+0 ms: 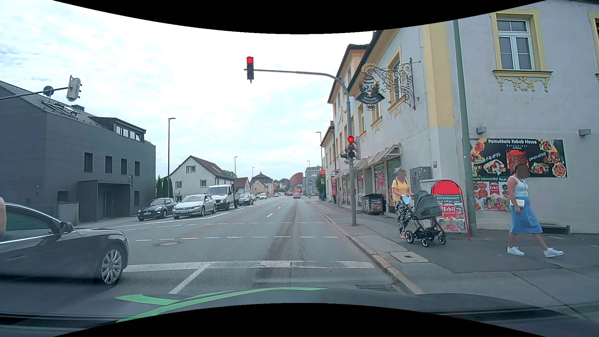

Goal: Follow the waypoints while adhering to traffic rules and regulations

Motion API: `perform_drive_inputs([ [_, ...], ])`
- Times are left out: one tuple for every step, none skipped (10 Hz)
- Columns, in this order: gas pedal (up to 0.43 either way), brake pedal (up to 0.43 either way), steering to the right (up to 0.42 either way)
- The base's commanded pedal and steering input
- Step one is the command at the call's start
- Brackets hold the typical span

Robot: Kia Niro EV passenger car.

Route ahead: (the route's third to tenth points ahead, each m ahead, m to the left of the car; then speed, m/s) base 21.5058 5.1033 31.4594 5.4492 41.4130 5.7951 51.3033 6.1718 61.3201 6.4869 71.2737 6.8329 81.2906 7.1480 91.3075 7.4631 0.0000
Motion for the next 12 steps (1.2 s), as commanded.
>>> perform_drive_inputs([
  [0.000, 0.238, -0.004],
  [0.000, 0.238, -0.004],
  [0.000, 0.244, -0.004],
  [0.000, 0.238, -0.004],
  [0.000, 0.238, -0.004],
  [0.000, 0.238, -0.004],
  [0.000, 0.238, -0.004],
  [0.000, 0.238, -0.004],
  [0.000, 0.238, -0.004],
  [0.000, 0.244, -0.004],
  [0.000, 0.238, -0.004],
  [0.000, 0.238, -0.004],
])
